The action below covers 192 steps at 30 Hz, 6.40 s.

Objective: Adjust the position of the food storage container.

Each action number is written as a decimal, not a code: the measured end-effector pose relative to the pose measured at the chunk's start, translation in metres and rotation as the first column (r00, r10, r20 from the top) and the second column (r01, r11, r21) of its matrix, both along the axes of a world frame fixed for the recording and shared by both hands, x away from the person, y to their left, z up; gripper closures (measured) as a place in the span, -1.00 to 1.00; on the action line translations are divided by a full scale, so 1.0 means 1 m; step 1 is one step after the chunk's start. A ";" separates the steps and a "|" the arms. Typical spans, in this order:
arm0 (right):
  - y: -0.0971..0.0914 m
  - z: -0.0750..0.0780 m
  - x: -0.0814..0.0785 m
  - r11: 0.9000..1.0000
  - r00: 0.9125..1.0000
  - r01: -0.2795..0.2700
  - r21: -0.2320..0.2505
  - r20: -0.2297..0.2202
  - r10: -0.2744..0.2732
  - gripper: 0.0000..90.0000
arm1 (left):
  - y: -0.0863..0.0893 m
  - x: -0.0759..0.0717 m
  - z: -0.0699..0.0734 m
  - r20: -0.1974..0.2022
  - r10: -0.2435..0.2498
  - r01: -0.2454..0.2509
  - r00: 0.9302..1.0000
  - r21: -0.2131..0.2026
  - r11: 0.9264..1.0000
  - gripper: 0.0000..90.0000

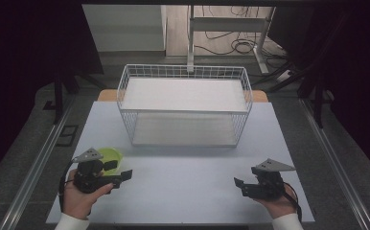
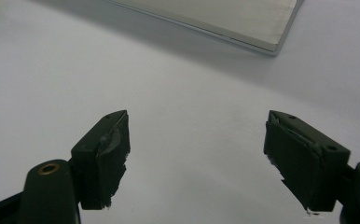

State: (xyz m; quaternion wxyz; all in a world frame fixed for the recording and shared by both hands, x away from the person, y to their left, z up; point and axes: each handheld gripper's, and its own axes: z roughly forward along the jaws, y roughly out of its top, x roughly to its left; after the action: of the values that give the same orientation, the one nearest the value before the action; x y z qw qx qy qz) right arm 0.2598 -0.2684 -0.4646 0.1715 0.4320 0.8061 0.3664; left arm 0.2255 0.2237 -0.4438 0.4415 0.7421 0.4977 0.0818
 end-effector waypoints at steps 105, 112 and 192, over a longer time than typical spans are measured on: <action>-0.006 -0.007 0.003 0.996 0.999 0.030 -0.081 -0.027 -0.032 -0.46 | 0.054 0.057 -0.044 -0.263 0.238 -0.167 0.935 0.265 0.950 1.00; -0.006 -0.007 0.004 0.996 0.999 0.032 -0.082 -0.029 -0.035 -0.46 | 0.037 0.053 -0.045 -0.274 0.218 -0.153 0.937 0.239 0.959 1.00; -0.010 -0.010 0.006 0.994 0.998 0.040 -0.099 -0.043 -0.044 -0.47 | -0.147 -0.015 -0.025 -0.244 -0.353 0.400 0.903 0.176 0.900 1.00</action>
State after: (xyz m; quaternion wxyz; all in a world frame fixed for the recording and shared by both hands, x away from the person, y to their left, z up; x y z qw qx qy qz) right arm 0.2658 -0.2785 -0.4750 0.1820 0.4479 0.8175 0.3131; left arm 0.2104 0.0767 -0.4687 0.3094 0.8735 0.3748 -0.0279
